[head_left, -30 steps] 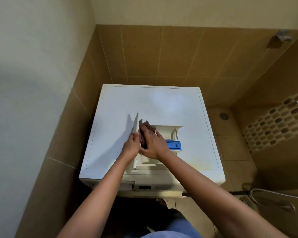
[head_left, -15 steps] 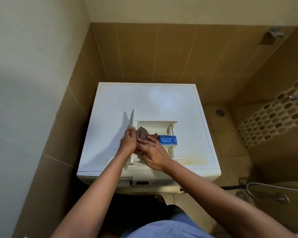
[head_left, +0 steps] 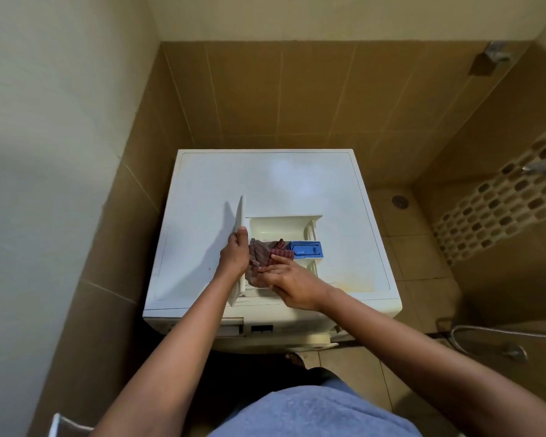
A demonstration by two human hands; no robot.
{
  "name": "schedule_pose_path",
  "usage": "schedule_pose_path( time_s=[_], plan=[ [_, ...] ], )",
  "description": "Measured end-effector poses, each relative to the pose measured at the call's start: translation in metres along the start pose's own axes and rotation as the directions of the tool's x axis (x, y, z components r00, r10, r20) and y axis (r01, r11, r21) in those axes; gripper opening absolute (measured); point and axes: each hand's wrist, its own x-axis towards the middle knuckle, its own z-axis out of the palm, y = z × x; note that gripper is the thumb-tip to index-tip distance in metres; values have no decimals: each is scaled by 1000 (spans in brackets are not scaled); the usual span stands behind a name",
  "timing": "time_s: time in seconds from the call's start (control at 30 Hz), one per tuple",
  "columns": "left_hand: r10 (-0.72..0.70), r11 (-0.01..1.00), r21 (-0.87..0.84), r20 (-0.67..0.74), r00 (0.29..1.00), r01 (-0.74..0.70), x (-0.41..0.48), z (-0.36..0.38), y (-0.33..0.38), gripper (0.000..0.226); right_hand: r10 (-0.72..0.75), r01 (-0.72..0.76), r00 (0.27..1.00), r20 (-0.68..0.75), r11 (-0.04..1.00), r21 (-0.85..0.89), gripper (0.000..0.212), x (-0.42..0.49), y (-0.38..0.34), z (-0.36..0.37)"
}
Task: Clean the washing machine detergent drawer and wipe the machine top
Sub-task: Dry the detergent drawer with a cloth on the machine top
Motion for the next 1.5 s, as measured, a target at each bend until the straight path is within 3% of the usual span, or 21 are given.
schedule_pose_path(
  time_s=[0.3,0.53,0.7,0.8,0.93,1.13,1.33,1.5],
  plan=[
    [24,999,-32,5,1000,-24,1,-5,-3,66,130,-138,987,-96,987,-79,38,0,-15,12],
    [42,999,-14,-3,999,-42,6,-7,-9,61,301,-233,936,181,917,-322,32,-20,11,-22],
    [15,996,-84,-59,998,-20,1,2,-6,51,490,-442,854,172,860,-256,31,-22,7,-25],
    [13,999,-42,-110,994,-18,0,7,-3,55,443,-423,883,156,894,-145,30,12,-23,-12],
    [68,998,21,-148,987,-65,5,2,-6,53,347,-346,903,252,937,-47,30,32,-40,-9],
    [83,995,57,-116,990,-77,8,-1,-10,49,486,-494,803,345,867,-69,43,-6,-8,-24],
    [35,999,12,-137,990,-33,8,6,-6,50,530,-483,798,287,847,-220,38,7,-33,-23],
    [30,999,23,-175,984,-27,8,9,-6,52,518,-490,717,466,851,-191,24,22,-23,-40]
  ],
)
